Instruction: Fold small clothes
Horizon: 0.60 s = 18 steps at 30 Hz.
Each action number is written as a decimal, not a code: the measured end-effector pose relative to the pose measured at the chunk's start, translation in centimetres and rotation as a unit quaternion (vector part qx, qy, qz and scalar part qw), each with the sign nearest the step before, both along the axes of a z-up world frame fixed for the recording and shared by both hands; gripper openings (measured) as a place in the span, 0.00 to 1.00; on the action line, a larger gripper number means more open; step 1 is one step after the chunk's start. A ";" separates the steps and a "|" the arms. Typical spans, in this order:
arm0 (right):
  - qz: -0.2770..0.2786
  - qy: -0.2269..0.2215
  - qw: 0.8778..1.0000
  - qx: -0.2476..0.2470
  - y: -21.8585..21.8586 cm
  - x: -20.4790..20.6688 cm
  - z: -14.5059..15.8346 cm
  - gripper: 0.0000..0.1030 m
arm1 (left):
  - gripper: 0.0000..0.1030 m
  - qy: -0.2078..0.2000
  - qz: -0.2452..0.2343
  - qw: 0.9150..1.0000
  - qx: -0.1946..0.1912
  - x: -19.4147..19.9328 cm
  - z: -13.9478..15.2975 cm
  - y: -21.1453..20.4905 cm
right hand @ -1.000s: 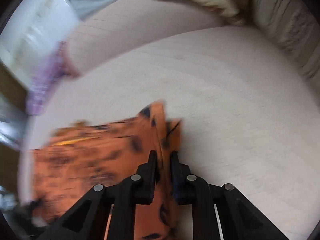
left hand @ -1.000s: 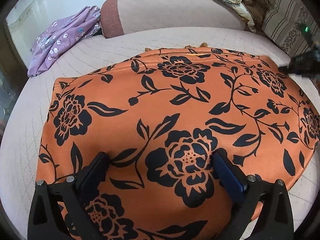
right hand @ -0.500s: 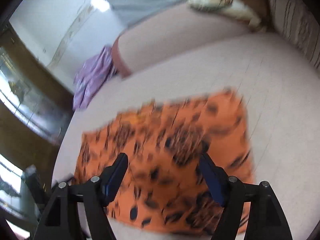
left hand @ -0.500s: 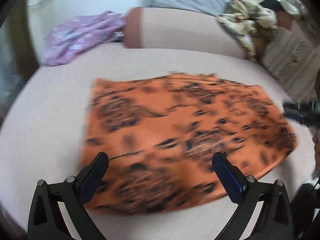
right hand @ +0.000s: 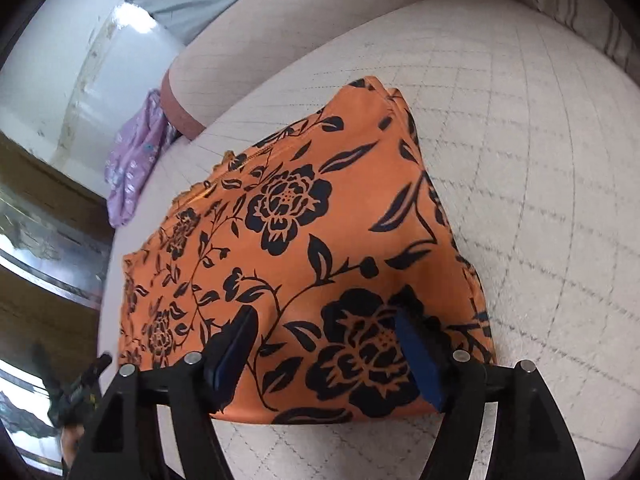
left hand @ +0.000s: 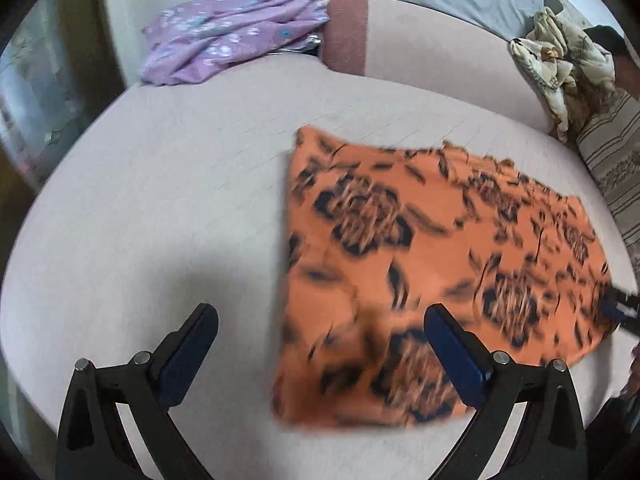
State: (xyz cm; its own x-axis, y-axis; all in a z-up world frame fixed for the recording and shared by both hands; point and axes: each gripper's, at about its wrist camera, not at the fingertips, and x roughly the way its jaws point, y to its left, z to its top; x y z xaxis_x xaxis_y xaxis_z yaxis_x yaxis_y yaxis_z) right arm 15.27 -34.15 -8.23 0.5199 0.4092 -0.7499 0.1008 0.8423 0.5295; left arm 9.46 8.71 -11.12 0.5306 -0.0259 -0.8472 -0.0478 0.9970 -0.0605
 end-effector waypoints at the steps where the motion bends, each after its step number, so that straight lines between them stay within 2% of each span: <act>1: 0.000 -0.004 1.000 0.005 -0.1 -0.2 -0.1 0.72 | 0.99 0.004 -0.005 1.000 -0.001 1.3 0.1 -0.3; 6: 0.011 -0.007 1.000 -0.004 0.1 -0.2 0.0 0.72 | 0.99 0.030 -0.047 0.998 0.012 8.8 -1.9 -1.4; 8: 0.014 -0.010 1.000 -0.003 0.2 -0.2 -0.1 0.72 | 1.00 0.057 -0.015 0.997 0.048 11.7 -3.7 0.2; 9: 0.014 -0.011 1.000 -0.001 0.2 -0.2 -0.1 0.72 | 1.00 0.057 -0.005 0.998 0.026 12.6 -3.9 1.3; 10: 0.014 -0.011 1.000 0.003 0.1 -0.2 -0.1 0.72 | 1.00 0.056 0.031 0.998 0.023 13.6 -3.9 2.8; 11: 0.014 -0.012 1.000 0.006 0.0 -0.2 -0.1 0.72 | 1.00 0.054 0.062 0.995 0.048 14.0 -3.7 3.8; 14: 0.012 -0.013 1.000 0.008 0.0 -0.2 -0.2 0.72 | 0.99 0.042 0.109 0.992 0.045 14.0 -2.3 6.4; 18: 0.008 -0.015 1.000 0.003 0.1 -0.4 -0.2 0.72 | 0.99 -0.004 0.098 0.995 0.035 10.1 0.5 6.6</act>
